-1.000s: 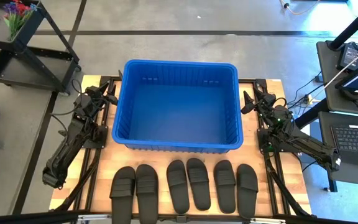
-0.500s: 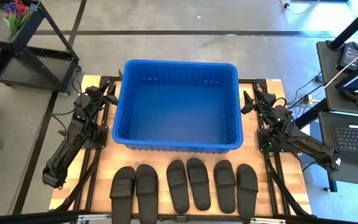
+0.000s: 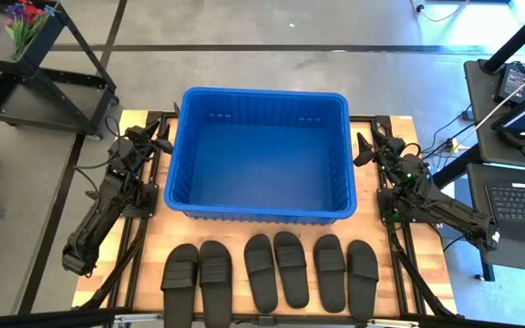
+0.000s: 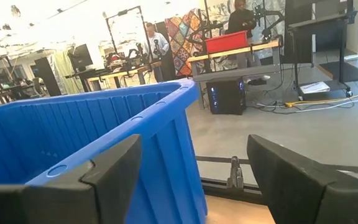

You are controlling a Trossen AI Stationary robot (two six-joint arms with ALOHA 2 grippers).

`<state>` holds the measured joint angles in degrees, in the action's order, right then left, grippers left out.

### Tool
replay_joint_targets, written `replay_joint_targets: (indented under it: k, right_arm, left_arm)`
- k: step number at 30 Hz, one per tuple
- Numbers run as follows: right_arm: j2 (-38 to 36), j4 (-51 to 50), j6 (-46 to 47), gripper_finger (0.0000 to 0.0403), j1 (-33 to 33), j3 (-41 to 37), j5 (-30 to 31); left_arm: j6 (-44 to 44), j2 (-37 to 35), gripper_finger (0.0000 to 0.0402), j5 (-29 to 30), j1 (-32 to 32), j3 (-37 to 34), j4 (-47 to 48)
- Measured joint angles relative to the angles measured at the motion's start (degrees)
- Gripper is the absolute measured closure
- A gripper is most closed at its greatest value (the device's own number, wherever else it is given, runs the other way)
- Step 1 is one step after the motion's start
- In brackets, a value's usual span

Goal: Pick and place slides into bin
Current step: Put the black slide into the blue bin

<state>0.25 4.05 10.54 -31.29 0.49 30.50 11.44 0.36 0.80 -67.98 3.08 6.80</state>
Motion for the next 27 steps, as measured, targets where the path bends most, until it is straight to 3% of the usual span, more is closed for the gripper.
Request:
replay_joint_targets:
  k: [11, 14, 18, 20, 24, 27]
  right_arm:
    - [0.0, 0.0, -0.8, 0.0109, 0.0, 0.0, 0.0]
    - [0.0, 0.0, -0.4, 0.0109, 0.0, 0.0, 0.6]
    - [0.0, 0.0, -0.3, 0.0109, 0.0, 0.0, 0.0]
    - [0.0, 0.0, -0.3, 0.0109, 0.0, 0.0, 0.0]
    - [0.0, 0.0, -0.1, 0.0109, 0.0, 0.0, 0.0]
    - [0.0, 0.0, 0.5, 0.0109, 0.0, 0.0, 0.0]
  left_arm:
    - [2.4, 0.0, 0.0193, -2.2, 0.0, -0.1, -1.5]
    - [1.7, 0.0, 0.0193, -7.4, -0.1, -0.1, -7.7]
    - [1.5, 0.0, 0.0193, -19.8, 0.9, 0.5, -18.9]
    - [-1.0, 0.0, 0.0193, -22.2, 1.8, 2.6, -20.8]
    - [-9.6, 0.1, 0.0193, -21.1, 3.1, 10.5, -16.7]
    - [-10.4, 0.4, 0.0193, -23.3, 3.9, 17.5, -13.4]
